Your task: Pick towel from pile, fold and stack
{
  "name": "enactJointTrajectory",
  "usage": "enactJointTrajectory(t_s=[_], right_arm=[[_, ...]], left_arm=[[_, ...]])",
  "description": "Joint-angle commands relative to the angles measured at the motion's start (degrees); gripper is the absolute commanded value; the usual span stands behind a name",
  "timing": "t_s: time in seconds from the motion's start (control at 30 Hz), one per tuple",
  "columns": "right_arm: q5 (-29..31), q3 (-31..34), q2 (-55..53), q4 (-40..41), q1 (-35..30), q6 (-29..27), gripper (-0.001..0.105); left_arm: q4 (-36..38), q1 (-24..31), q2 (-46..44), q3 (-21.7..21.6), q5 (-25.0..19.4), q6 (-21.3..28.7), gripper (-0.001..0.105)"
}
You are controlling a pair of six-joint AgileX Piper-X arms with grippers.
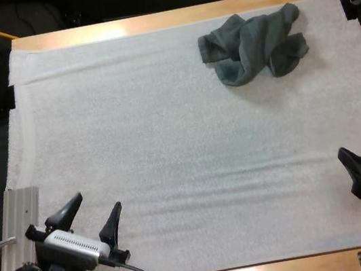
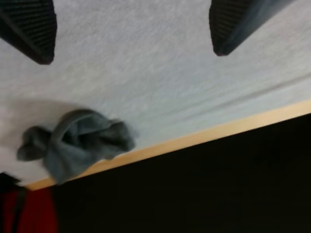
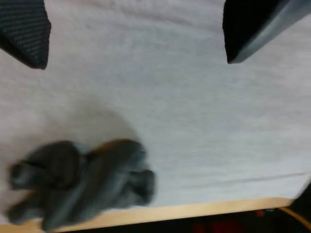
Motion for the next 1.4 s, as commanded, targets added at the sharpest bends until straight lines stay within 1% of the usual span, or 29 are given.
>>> enactJointTrajectory(t_s=[0.0,0.07,0.13,0.23,0.37,0.57,0.67,0.73,0.83,0.87,0.93,0.97,1.03,1.23,1.37], right_arm=[[-2.17,-1.05,1.36,-1.86,0.05,-0.84,0.071],[-3.52,-1.99,4.10,-3.08,0.05,-0.84,0.071],[-4.85,-3.36,7.75,-5.04,0.05,-0.84,0.071],[-5.63,-4.90,11.87,-7.29,0.05,-0.61,0.071],[-5.62,-6.96,17.48,-9.31,0.05,-0.12,0.071],[-5.94,-9.64,27.73,-15.36,0.39,5.06,0.071],[-5.74,-10.79,32.28,-18.56,2.86,6.78,0.071],[-2.09,-11.68,36.54,-21.14,6.01,9.71,0.071],[1.62,-12.68,41.52,-23.98,9.26,12.88,0.071],[2.33,-12.95,42.99,-24.53,9.86,13.71,0.071],[5.02,-14.18,47.06,-25.93,11.62,17.20,0.071],[5.81,-14.42,47.84,-26.11,12.02,17.77,0.071],[8.82,-15.83,52.13,-27.13,12.73,20.98,0.071],[11.43,-19.16,61.67,-30.41,12.71,28.34,0.071],[11.32,-21.48,67.16,-31.51,12.71,31.00,0.071]], left_arm=[[-1.57,-0.25,0.93,-0.76,1.05,-1.04,0.064],[-1.97,-0.25,2.38,-1.02,2.05,-1.22,0.064],[-2.31,-1.51,4.17,-1.18,2.88,-1.20,0.064],[-2.65,-4.28,6.51,-1.18,2.87,-0.86,0.064],[-3.41,-6.51,9.55,-1.18,2.87,-0.72,0.064],[-3.75,-7.06,12.92,-1.18,2.87,-0.72,0.064],[-3.75,-7.06,13.88,-1.18,2.87,-0.49,0.064],[-3.75,-7.06,14.03,-1.18,2.87,-0.17,0.064],[-3.75,-7.06,14.01,-1.18,2.87,-0.08,0.064],[-3.75,-7.06,14.01,-1.18,2.87,-0.08,0.064],[-3.75,-7.06,14.01,-1.18,2.87,-0.08,0.064],[-3.75,-7.06,14.01,-1.18,2.87,-0.08,0.064],[-3.75,-7.06,14.01,-1.18,2.87,-0.08,0.064],[-3.61,-7.06,14.01,-1.18,2.87,-0.08,0.064],[-3.61,-7.06,14.01,-1.18,2.87,-0.08,0.064]])
